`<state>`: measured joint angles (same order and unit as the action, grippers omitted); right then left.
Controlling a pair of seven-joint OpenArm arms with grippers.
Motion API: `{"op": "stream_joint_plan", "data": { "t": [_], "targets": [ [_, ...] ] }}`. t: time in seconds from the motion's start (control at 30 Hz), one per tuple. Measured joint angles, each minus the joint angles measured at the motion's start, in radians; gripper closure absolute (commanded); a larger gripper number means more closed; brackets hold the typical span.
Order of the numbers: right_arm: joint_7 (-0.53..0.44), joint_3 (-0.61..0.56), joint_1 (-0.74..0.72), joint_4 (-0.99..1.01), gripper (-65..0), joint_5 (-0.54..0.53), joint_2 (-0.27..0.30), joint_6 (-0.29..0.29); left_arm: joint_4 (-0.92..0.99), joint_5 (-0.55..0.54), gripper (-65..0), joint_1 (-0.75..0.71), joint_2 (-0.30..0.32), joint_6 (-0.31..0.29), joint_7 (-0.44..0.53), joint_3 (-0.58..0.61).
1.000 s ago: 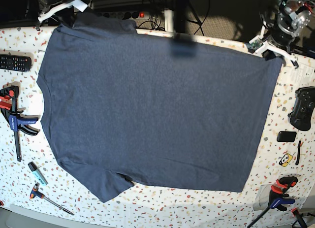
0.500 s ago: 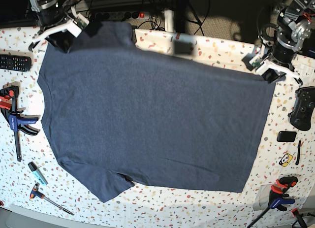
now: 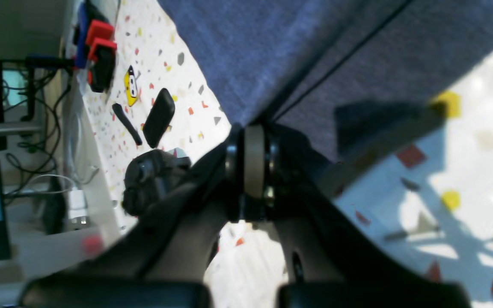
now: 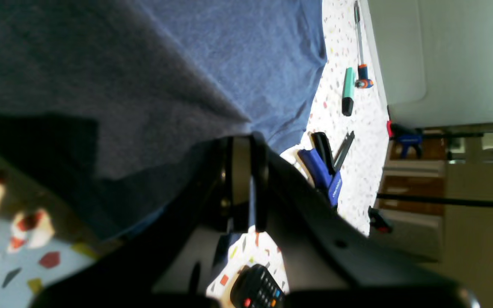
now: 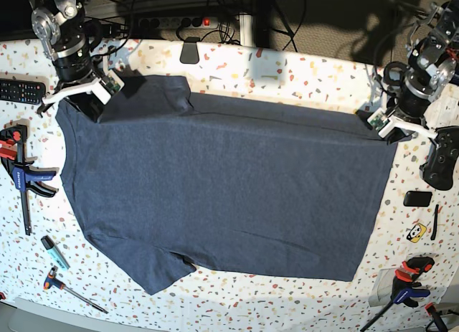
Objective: Fold the T-shirt properly
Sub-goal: 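Release and regrasp the shirt's collar-side edge with both grippers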
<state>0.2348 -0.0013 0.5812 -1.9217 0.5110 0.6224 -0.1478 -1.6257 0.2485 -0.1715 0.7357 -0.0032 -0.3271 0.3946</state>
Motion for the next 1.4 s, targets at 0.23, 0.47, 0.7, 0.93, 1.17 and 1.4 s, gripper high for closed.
{"op": "stream_joint_plan", "data": {
  "t": [0.23, 0.47, 0.7, 0.93, 1.17, 1.4],
  "targets": [
    [-0.037, -0.040, -0.097, 0.092, 0.0, 0.002, -0.027, -0.014, 0.158, 0.003, 0.0, 0.109, -0.105, -0.057, 0.037, 0.000],
    [-0.042, -0.136, -0.220, 0.213, 0.0, 0.003, -0.027, -0.015, 0.260, 0.005, 0.0, 0.194, -0.126, -0.060, 0.059, 0.000],
    [-0.042, -0.216, -0.361, 0.339, 0.0, -0.002, -0.036, -0.018, 0.270, 0.005, 0.0, 0.230, -0.127, -0.060, 0.062, 0.000],
    [-0.043, -0.217, -0.410, 0.350, 0.0, -0.052, -0.043, -0.018, 0.270, 0.005, 0.0, 0.252, -0.127, -0.060, 0.066, 0.000],
    [-0.057, -0.216, -0.427, 0.404, 0.0, -0.052, -0.043, -0.018, 0.270, 0.005, 0.0, 0.258, -0.127, -0.060, 0.082, 0.000],
    [-0.074, -0.217, -0.440, 0.441, 0.0, -0.050, -0.043, -0.018, 0.270, 0.005, 0.0, 0.269, -0.127, -0.060, 0.107, 0.000]
  ]
}}
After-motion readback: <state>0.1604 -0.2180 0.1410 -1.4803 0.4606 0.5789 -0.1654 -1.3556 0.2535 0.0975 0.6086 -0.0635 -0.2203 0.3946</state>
